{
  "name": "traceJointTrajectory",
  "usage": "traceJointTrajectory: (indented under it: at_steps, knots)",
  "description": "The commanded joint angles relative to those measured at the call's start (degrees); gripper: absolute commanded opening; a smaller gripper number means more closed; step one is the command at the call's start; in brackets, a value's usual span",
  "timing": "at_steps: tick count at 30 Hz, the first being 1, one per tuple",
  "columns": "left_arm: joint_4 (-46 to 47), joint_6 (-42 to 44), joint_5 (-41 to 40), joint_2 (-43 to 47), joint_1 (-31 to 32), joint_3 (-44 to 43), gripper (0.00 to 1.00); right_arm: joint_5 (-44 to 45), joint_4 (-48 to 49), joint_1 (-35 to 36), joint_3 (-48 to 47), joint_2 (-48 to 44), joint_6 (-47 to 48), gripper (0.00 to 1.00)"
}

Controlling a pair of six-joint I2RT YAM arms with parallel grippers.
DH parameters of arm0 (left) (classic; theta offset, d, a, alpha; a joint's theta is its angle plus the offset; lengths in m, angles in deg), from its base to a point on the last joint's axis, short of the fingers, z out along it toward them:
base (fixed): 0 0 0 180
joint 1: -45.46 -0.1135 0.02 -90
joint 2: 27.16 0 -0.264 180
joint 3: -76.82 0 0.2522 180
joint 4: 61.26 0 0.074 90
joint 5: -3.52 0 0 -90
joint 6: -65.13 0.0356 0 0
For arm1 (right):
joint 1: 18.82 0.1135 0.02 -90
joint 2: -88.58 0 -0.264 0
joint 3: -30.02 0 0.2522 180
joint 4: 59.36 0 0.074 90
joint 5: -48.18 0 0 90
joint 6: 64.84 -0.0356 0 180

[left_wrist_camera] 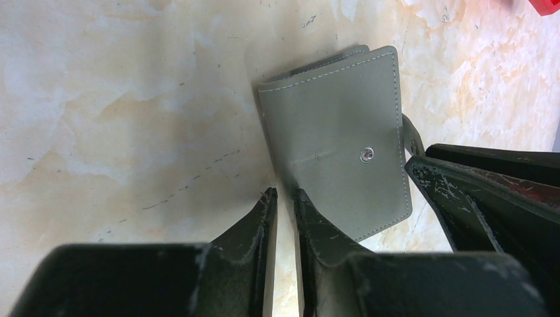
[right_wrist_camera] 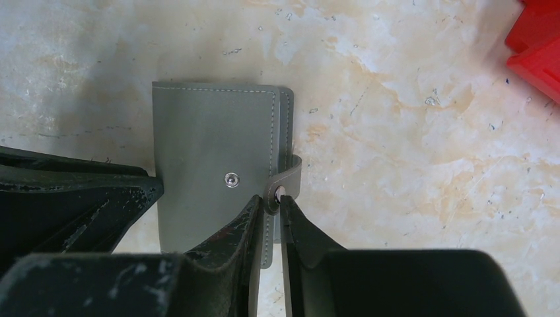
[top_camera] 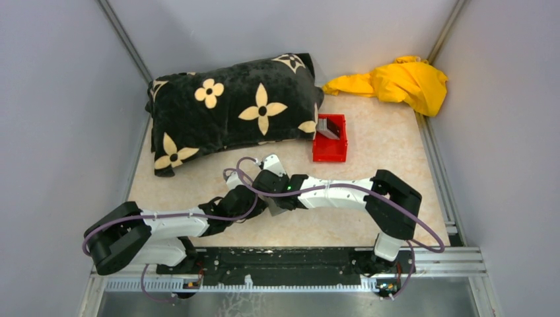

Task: Put the credit cards into the card holder
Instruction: Close the card holder at the center of the board.

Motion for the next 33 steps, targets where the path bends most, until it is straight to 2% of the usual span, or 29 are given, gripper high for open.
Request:
traceJointTrajectory:
  at_steps: [1, 14, 33]
  knots:
    - [0.4, -0.1, 0.5, -0.5, 0.1, 0.9, 0.21, 1.6, 1.5, 0.5, -2.1, -2.3, 0.4, 0.15]
    - [0.6, 0.1, 0.7, -0.9, 0.1, 0.5, 0.21, 1.9, 3.6, 0.4, -1.5, -2.5, 2.5, 0.06]
    - [-0.2, 1.3, 0.5, -0.8, 0.0, -1.9, 0.21, -2.3, 4.4, 0.6, -3.6, 1.3, 5.3, 0.0]
